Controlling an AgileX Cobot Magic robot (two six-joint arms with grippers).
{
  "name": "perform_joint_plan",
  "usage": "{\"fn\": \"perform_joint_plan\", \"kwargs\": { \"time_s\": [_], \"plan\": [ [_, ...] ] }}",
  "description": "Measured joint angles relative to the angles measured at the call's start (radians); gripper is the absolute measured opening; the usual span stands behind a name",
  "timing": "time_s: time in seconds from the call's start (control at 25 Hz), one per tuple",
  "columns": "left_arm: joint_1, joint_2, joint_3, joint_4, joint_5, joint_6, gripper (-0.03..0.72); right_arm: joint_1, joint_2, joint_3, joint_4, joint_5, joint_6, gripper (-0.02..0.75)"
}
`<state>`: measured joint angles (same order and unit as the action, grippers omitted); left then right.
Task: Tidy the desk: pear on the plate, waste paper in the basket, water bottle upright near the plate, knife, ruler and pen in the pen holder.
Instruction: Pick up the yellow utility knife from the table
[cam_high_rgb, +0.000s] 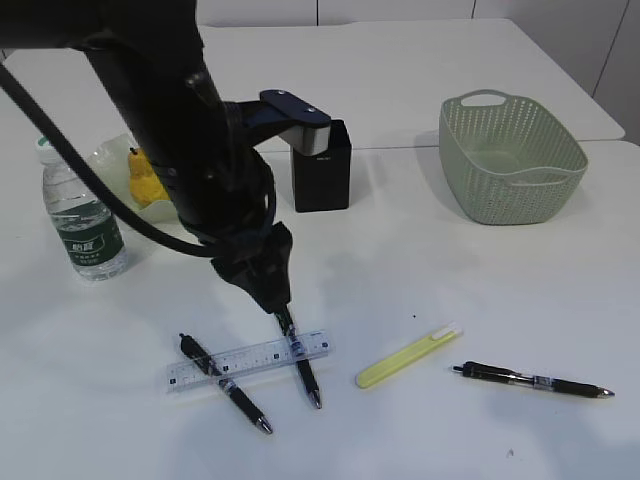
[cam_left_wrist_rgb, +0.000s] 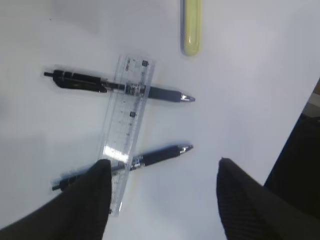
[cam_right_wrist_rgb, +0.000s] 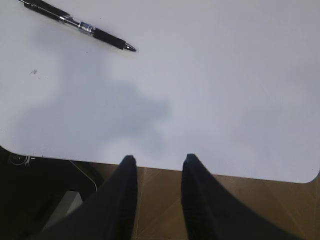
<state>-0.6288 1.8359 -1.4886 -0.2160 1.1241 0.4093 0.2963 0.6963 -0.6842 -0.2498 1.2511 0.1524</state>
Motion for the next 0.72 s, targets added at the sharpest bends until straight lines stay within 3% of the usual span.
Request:
{"fn": "perform_joint_plan", "kwargs": {
  "time_s": [0.2, 0.56, 0.72],
  "plan": [
    [-0.036, 0.048, -0.022, -0.013, -0.121, 0.002, 0.466, 0.000, -0.082, 0.054, -0.005, -0.002, 0.000, 0.260],
    [-0.039, 0.048, -0.026, -0.196, -0.310, 0.002, 0.449, 0.000, -0.167, 0.064, -0.027, -0.023, 0.011, 0.260],
    [-0.039, 0.066, -0.028, -0.212, -0.331, 0.002, 0.431, 0.000, -0.167, 0.066, -0.027, -0.048, 0.013, 0.260]
  ]
}}
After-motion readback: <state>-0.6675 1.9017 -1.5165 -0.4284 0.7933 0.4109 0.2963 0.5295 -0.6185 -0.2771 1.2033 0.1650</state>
